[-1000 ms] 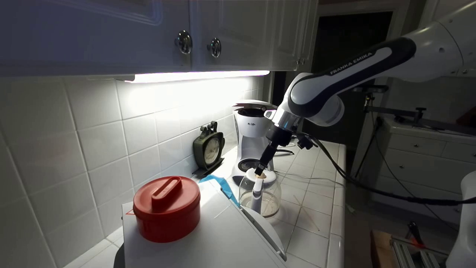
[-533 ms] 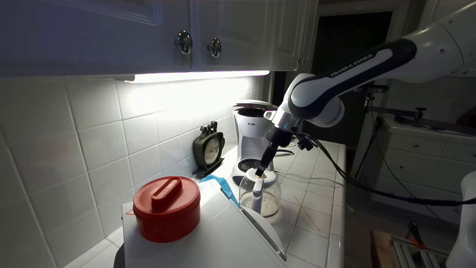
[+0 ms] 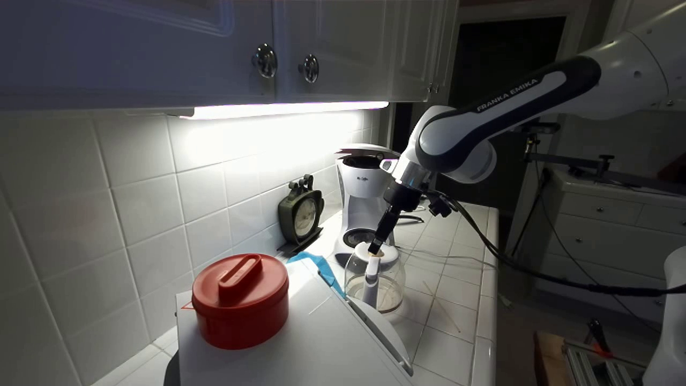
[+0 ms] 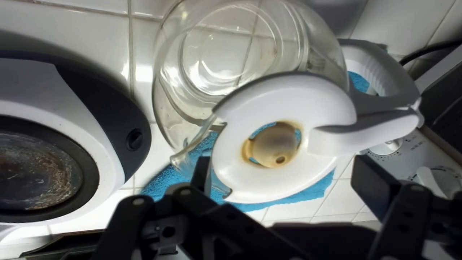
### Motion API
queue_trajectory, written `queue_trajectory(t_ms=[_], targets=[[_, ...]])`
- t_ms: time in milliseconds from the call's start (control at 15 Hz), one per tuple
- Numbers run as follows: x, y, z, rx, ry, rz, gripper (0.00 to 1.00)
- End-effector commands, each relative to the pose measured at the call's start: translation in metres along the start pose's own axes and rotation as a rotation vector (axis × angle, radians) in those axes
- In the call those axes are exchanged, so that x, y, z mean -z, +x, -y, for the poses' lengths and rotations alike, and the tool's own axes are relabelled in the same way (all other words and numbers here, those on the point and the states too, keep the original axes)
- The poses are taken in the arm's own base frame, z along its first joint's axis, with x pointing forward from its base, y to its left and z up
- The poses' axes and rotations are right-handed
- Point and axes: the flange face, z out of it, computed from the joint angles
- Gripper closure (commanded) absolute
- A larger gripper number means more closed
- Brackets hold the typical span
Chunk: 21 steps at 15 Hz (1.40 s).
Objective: Remove the coffee pot from the coffee maker
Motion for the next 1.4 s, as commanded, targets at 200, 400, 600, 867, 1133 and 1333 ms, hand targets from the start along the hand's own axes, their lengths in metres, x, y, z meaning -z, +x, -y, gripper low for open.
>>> queue_trajectory(t_ms=[200, 400, 600, 867, 1133, 1333], targets=[[-0.0020, -0.0051, 0.0021, 0.021, -0.032, 0.012, 0.00], [-0.0038, -0.0063, 0.0017, 0.018, -0.029, 0.016, 0.00], [-0.0054, -0.0072, 0.0010, 0.012, -0.025, 0.019, 0.04], [-0.0067, -0.0084, 0.0000, 0.006, -0.022, 0.021, 0.07], [-0.0043, -0.0076, -0.0002, 0.005, -0.022, 0.016, 0.07], [-0.0034, -0.0071, -0.0001, 0.003, -0.020, 0.014, 0.09]])
